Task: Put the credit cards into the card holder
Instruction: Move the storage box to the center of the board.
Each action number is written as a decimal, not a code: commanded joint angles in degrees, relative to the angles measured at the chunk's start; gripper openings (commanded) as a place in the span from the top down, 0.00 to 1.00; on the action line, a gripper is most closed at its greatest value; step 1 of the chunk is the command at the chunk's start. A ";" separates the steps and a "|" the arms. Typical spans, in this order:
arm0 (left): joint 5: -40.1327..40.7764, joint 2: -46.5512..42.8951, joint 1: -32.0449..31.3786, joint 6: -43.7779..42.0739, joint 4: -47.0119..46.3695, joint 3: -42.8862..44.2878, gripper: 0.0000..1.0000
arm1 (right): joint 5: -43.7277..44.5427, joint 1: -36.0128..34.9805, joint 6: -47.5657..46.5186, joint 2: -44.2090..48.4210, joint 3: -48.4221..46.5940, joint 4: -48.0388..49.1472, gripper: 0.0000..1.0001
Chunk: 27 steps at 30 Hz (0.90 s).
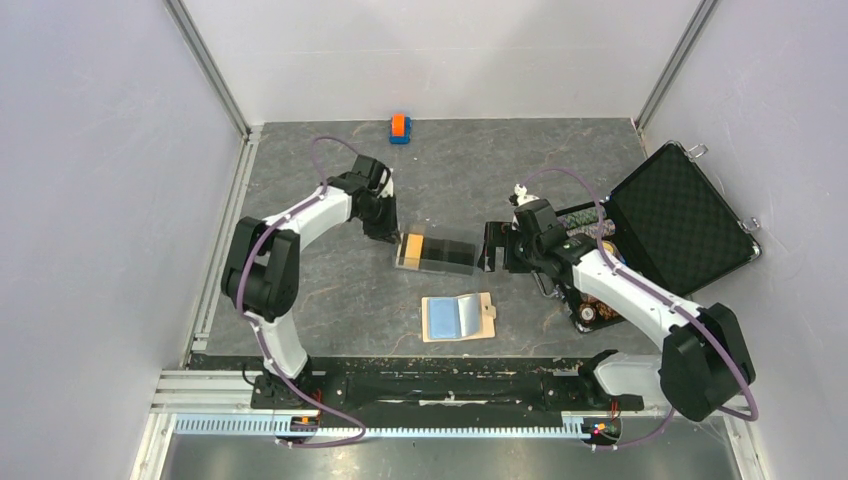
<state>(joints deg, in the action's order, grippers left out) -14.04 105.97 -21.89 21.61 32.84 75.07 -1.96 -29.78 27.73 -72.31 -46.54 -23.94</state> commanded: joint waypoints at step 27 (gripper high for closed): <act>-13.19 -17.38 -0.36 4.08 -1.84 -15.99 0.44 | -22.92 -4.36 12.50 -21.15 -4.25 25.76 0.31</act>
<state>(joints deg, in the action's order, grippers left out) -21.23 87.29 -22.00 19.73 35.29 62.52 -22.74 -33.19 37.36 -92.03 -47.97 -3.29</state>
